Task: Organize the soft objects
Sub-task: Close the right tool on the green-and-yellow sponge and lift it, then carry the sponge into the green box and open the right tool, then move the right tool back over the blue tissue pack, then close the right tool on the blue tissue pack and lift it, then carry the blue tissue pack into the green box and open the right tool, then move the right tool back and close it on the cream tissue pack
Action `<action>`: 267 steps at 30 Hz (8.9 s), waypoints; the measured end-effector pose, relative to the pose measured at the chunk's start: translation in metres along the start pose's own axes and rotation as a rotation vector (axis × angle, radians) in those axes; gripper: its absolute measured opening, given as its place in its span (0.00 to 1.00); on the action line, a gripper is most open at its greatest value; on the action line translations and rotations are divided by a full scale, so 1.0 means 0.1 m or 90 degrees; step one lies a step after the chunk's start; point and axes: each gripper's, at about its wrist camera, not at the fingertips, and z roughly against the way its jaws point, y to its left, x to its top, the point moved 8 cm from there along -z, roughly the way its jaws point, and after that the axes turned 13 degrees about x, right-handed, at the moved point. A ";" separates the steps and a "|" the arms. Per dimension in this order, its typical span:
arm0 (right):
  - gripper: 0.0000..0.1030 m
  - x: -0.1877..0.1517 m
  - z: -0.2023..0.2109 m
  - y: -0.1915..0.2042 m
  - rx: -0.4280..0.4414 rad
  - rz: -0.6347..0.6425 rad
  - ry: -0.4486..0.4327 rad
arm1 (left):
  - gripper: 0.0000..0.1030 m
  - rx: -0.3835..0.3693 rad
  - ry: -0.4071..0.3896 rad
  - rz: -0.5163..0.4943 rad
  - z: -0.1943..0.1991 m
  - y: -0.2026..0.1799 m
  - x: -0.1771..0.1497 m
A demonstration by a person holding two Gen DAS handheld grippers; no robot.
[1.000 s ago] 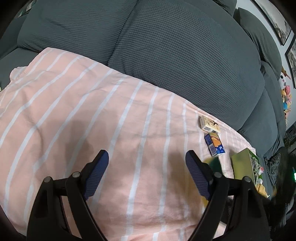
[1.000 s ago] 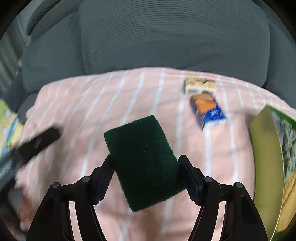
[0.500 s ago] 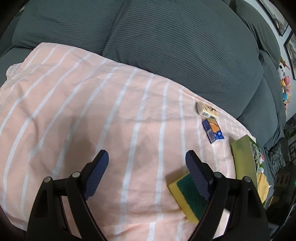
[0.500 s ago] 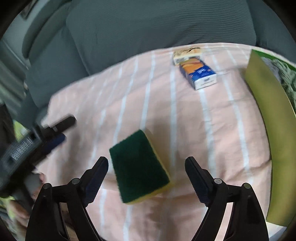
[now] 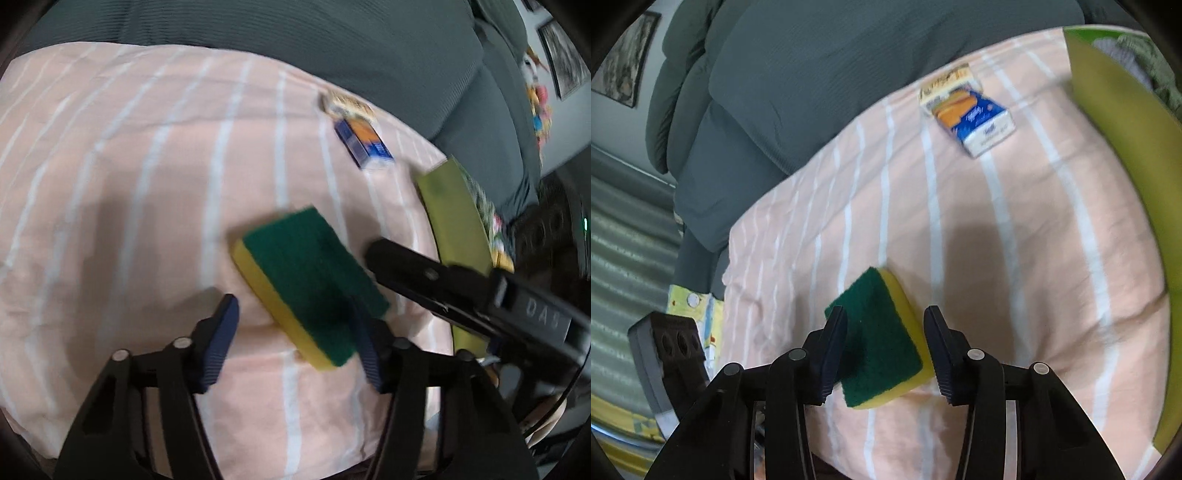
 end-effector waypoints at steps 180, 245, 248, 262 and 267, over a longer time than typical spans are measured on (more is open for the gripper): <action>0.44 0.11 -0.11 -0.29 -0.038 -0.035 -0.004 | 0.30 -0.070 -0.029 -0.014 -0.25 -0.32 0.30; 0.44 0.84 2.60 -1.62 -0.105 -0.157 -0.426 | 0.54 -0.168 -0.095 -0.315 -0.10 -3.13 0.35; 0.44 0.82 2.65 -1.57 -0.103 -0.148 -0.440 | 0.60 -0.175 -0.111 -0.310 0.02 -3.06 0.35; 0.73 0.64 2.84 -1.15 -0.108 -0.091 -0.520 | 0.82 -0.157 -0.171 -0.221 0.44 -2.17 0.31; 0.83 0.63 2.68 -0.92 -0.146 -0.037 -0.493 | 0.82 -0.115 -0.193 -0.183 0.53 -1.58 0.32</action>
